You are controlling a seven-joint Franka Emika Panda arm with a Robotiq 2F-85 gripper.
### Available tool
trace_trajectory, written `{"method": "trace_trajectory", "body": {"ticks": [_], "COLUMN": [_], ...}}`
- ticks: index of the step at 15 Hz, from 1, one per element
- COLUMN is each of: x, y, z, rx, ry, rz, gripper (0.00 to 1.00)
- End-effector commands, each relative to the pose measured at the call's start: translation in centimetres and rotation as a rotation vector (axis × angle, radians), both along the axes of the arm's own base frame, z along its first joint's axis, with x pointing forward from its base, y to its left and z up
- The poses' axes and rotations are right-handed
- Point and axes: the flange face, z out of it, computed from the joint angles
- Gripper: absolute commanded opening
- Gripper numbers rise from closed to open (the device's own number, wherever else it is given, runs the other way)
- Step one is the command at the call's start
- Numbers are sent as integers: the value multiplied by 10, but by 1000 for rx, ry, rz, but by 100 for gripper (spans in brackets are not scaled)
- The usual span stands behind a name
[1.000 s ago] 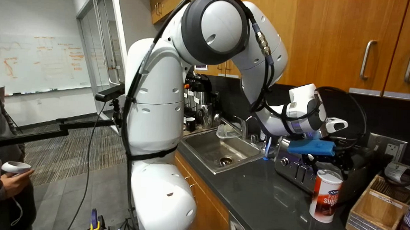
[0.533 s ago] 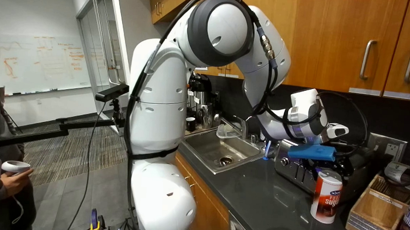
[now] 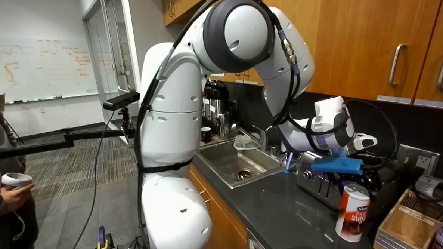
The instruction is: Put the white container in the box
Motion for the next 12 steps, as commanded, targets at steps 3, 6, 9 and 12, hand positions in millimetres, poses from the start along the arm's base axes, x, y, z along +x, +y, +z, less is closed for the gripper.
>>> {"method": "trace_trajectory", "body": {"ticks": [3, 6, 9, 12], "x": [1, -3, -8, -8], "y": [1, 2, 9, 10], "z": [4, 16, 24, 30], "rx": [41, 123, 228, 278], "ry": [-8, -22, -4, -7], "rz": [-16, -40, -51, -70], "gripper": [67, 67, 67, 67]}}
